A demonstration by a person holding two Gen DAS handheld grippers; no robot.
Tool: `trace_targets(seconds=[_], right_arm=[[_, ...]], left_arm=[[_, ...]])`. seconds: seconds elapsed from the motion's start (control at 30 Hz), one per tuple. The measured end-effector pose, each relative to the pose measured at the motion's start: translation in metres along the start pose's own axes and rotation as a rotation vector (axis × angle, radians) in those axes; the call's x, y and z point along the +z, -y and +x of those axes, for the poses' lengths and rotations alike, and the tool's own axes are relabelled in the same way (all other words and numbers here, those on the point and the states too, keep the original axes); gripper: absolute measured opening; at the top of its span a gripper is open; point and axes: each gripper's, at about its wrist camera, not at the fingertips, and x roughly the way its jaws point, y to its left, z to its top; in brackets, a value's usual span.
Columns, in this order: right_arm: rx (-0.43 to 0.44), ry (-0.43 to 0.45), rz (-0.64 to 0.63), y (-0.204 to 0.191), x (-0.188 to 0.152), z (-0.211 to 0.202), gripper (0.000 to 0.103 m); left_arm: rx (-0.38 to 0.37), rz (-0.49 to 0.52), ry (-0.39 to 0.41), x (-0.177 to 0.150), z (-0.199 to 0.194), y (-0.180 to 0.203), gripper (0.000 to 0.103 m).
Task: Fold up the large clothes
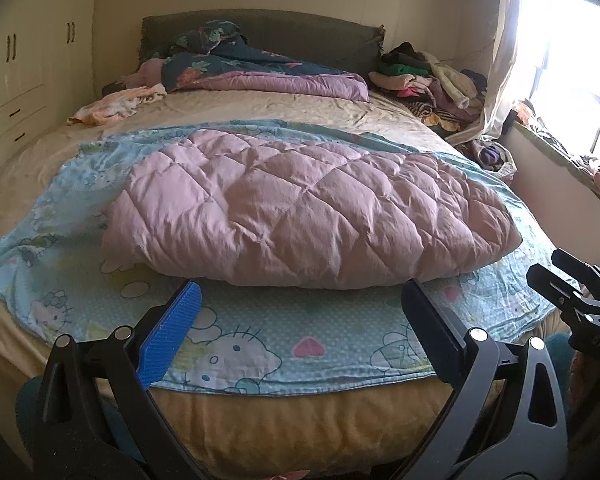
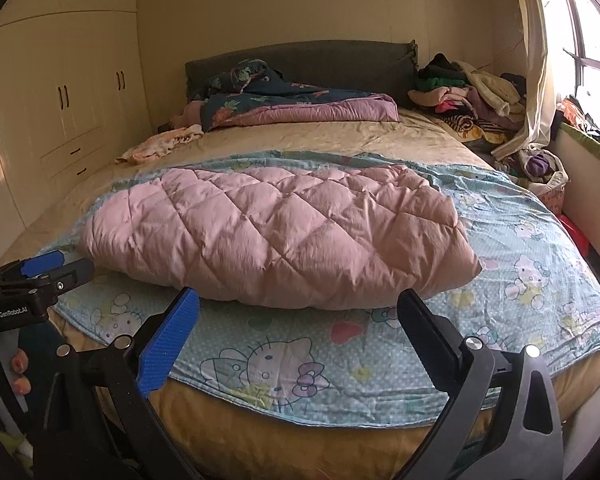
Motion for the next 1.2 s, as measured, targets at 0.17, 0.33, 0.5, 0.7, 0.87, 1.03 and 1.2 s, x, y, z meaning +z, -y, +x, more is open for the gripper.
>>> trace_targets(seconds=[0.17,0.33,0.5,0.7,0.87,1.03,1.2], right_arm=[[0.005,-0.005,0.000,0.0001,0.0009,-0.0001,0.099],[0.006,-0.006,-0.005,-0.0006,0.0007,0.0003,0.099],[0.004,-0.008,-0.005,-0.0009,0.0002,0.0001,0.099],[0.004,-0.008,-0.005,-0.0005,0.0000,-0.0001,0.099],[0.004,-0.008,-0.003,-0.0004,-0.0001,-0.0002,0.099],[0.004,-0.008,-0.005,-0.0006,-0.0001,-0.0003,0.099],[0.004,-0.008,-0.004,-0.0008,-0.0001,-0.0004,0.099]], left_arm=[[-0.002,-0.001,0.002,-0.0001,-0.0004,0.0006,0.094],[-0.003,0.000,0.001,0.0003,-0.0002,0.0013,0.094],[-0.001,-0.001,-0.001,0.0001,-0.0007,0.0011,0.094],[0.000,-0.001,-0.001,0.0001,-0.0007,0.0018,0.094],[-0.003,0.002,0.000,0.0004,-0.0013,0.0018,0.094],[-0.003,0.002,0.002,0.0001,-0.0022,0.0032,0.094],[-0.003,0.003,0.001,0.0002,-0.0023,0.0027,0.094]])
